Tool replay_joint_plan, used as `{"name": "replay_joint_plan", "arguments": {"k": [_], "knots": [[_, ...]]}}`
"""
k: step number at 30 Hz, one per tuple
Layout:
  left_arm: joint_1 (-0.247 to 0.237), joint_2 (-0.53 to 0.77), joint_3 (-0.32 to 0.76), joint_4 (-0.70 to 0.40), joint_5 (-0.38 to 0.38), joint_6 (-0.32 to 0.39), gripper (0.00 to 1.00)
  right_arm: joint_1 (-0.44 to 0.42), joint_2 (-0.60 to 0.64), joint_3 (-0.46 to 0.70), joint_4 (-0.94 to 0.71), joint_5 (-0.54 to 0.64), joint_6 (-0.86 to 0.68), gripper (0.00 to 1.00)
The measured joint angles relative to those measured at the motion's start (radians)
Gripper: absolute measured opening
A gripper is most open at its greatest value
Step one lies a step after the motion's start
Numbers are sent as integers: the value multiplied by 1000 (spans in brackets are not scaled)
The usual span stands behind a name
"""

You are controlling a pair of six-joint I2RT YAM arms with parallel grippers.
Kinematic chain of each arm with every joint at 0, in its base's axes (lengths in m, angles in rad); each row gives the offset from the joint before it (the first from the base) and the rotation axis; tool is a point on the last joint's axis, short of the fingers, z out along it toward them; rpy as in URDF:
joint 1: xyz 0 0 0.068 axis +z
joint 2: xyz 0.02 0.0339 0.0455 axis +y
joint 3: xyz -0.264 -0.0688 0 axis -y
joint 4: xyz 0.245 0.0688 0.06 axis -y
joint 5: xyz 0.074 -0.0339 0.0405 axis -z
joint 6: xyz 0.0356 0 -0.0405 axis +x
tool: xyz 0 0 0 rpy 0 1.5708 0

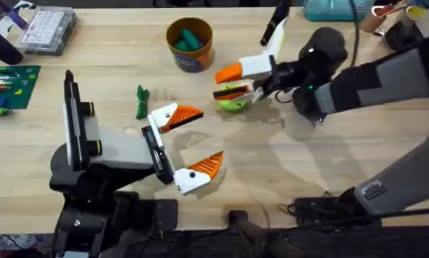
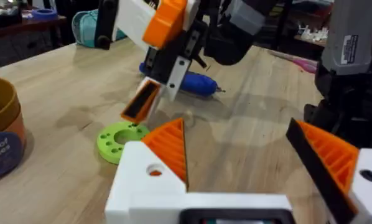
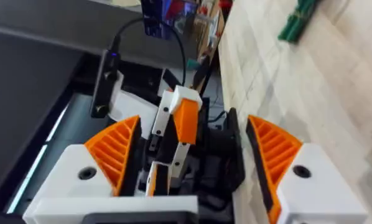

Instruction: Pick up the gripper from the table and insert it into the empty holder that is missing its gripper. Then pick up a screw, insert it into the mounting hole, and use the screwdriver to tighten it. Finally, clean up the table by picking up the vegetable and placing it into the bucket.

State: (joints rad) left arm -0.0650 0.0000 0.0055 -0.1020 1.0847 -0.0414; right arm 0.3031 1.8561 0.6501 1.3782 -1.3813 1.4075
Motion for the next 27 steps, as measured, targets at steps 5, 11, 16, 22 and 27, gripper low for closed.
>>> {"name": "replay_joint_plan", "arguments": {"k": [5,11,16,22,27], "knots": [[0,0,0,0,0,0,986,-47,0,65,2,28,0,995],[0,0,0,0,0,0,986,-60,-1,148,-237,210,-143,995],[0,0,0,0,-2,1,988,-60,-3,223,-573,383,-350,995],[0,0,0,0,-5,0,986,-70,-77,321,-869,486,-562,995],[0,0,0,0,-5,1,986,-101,-269,452,-1427,613,-823,995]]}}
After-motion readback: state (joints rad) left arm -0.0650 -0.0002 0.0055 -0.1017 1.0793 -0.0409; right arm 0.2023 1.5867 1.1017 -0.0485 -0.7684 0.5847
